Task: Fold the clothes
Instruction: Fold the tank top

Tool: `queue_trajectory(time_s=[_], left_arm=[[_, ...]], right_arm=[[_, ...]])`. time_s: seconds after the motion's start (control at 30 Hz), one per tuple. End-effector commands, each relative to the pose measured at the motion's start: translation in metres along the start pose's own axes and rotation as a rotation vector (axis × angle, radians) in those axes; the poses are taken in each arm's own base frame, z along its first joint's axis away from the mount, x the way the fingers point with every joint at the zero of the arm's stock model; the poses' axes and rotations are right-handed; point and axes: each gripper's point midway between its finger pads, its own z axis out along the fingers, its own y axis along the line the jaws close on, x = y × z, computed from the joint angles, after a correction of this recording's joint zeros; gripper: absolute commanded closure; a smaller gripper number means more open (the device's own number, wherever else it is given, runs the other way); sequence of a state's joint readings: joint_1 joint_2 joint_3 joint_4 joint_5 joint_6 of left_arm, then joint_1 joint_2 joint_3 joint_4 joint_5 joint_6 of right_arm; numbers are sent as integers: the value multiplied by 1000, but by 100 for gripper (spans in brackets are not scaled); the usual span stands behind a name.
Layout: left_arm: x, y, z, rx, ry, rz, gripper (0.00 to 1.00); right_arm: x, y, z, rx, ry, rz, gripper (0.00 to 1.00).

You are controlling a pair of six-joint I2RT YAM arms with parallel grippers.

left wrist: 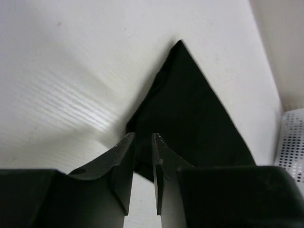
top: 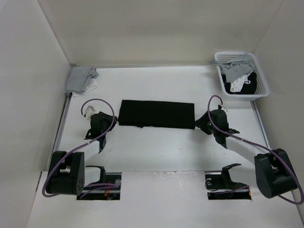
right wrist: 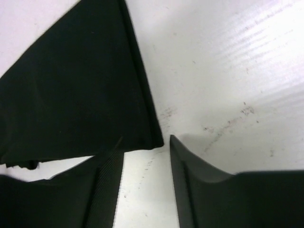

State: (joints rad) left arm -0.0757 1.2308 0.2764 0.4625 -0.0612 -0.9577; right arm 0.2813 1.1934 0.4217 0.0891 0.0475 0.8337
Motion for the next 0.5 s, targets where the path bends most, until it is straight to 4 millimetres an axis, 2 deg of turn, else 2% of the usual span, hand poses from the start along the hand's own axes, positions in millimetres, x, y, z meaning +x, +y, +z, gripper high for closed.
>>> queue_trajectory(time_s=[0.0,0.07,0.23,0.33,0.4,0.47], left_arm=[[-28,-39,-12,134,-96,-10,81],[-31,-47,-15,144,-109,-6,81],[-17,-63,-12,176,-64,22,81],[-10,-69,-12,201,-44,26,81],[-6,-77,-13,227,-35,29,81],[-1,-85,-16,250,-21,39,81]], right_arm=[[-24,18,0,-69,-69,-21,46],[-20,21,12,-77,-20,-25,42],[-9,26,37,-110,41,73,46],[-8,29,46,-117,43,144,62],[-10,31,49,-119,35,173,81],[-16,31,47,-121,6,195,94]])
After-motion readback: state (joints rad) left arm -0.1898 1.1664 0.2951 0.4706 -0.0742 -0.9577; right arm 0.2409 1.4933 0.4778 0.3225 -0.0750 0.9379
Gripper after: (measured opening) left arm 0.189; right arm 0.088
